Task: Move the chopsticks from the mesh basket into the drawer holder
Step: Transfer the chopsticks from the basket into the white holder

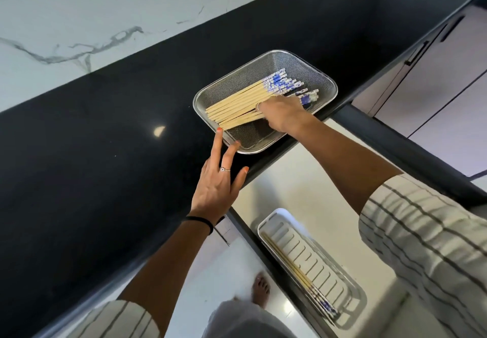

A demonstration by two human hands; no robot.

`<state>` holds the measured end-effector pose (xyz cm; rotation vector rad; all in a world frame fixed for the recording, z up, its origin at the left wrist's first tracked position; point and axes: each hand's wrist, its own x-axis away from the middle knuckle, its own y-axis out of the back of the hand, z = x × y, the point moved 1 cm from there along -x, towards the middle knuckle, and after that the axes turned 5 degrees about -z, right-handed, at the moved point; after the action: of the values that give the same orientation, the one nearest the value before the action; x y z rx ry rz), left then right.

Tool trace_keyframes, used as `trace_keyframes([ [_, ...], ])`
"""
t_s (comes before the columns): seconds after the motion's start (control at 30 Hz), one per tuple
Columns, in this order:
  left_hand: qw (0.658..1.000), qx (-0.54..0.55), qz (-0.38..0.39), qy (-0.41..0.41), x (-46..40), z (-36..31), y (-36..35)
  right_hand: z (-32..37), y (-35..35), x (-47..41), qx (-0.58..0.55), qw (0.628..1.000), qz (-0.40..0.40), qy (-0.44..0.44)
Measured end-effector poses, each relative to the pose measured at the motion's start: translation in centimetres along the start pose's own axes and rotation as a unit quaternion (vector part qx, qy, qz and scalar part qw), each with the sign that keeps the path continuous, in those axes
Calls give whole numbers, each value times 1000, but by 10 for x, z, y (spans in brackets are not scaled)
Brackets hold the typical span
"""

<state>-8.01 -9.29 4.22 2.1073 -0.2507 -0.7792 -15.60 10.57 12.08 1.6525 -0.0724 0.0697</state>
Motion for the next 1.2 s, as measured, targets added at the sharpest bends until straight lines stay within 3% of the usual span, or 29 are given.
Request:
trace_keyframes([
  [0.2,1000,-1,8,4,3,0,1,1,17,16,86,993,-70,28],
  [0.47,996,74,-19,36,1,5,-3,3,50,91,-18,972,-235,18],
  [0.57,997,69,-18,42,1,6,-4,3,46,132,-130,964,-230,-13],
  [0.67,998,57,-15,37,2,7,-5,-3,26,173,-327,918,-225,-14],
  [0.83,998,46,-18,46,5,9,-8,-12,-49,231,-498,856,-111,-86],
  [1.03,998,22,-33,58,5,8,-10,-10,-137,265,-514,844,58,-144],
  [1.2,997,5,-45,63,5,4,-11,-7,-173,273,-495,846,123,-155],
])
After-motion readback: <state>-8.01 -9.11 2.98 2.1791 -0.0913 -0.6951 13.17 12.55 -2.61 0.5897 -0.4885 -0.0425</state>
